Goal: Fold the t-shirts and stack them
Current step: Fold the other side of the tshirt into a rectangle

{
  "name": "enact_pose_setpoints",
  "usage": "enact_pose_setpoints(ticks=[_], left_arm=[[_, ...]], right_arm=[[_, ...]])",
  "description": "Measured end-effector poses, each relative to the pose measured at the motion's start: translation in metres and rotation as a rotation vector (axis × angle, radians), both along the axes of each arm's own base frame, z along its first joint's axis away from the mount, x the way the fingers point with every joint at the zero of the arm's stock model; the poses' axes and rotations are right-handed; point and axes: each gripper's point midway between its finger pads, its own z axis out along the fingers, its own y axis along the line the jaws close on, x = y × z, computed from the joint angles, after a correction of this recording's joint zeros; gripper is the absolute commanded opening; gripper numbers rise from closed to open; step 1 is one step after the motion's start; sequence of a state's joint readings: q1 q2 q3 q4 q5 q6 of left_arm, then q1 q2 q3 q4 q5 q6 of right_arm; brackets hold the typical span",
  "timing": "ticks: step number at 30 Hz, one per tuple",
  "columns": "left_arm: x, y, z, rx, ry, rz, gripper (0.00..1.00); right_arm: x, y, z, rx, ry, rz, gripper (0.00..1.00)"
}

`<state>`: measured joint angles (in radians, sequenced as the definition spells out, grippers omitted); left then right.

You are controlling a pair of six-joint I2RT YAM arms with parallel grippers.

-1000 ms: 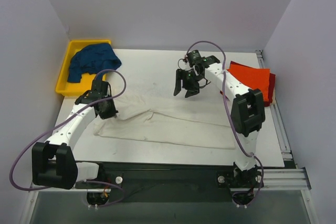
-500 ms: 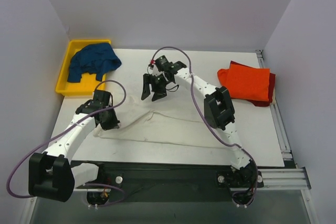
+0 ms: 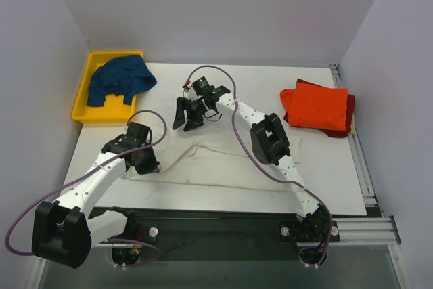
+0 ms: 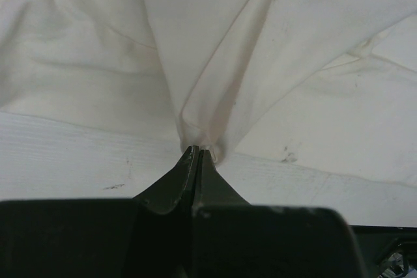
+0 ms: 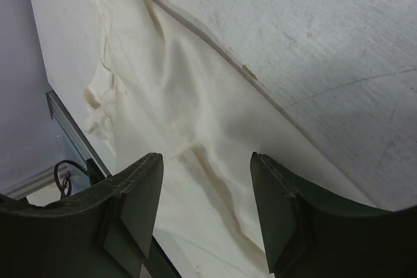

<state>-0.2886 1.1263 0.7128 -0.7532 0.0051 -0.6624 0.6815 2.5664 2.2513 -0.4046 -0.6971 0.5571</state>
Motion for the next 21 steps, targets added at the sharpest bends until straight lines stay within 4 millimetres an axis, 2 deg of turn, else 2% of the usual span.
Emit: enact_pose_setpoints(ticks=[6,17,20,21], left_arm=[[-0.002,0.000,0.002,0.005,-0.003,0.025,0.00],[-0.005,0.007,0.000,0.033,0.010,0.063,0.00],[-0.005,0.006,0.000,0.032,0.010,0.062,0.00],[-0.005,0.006,0.000,0.032,0.010,0.062,0.00]], right_arm=[[-0.007,0.008,-0.007,0.006,0.007,0.025,0.53],[-0.041,0.035,-0.002,0.034,0.008,0.109,0.52],[-0.045,0.039,-0.003,0.037,0.007,0.120,0.45],[-0.046,0.039,-0.004,0.037,0.008,0.123,0.39]])
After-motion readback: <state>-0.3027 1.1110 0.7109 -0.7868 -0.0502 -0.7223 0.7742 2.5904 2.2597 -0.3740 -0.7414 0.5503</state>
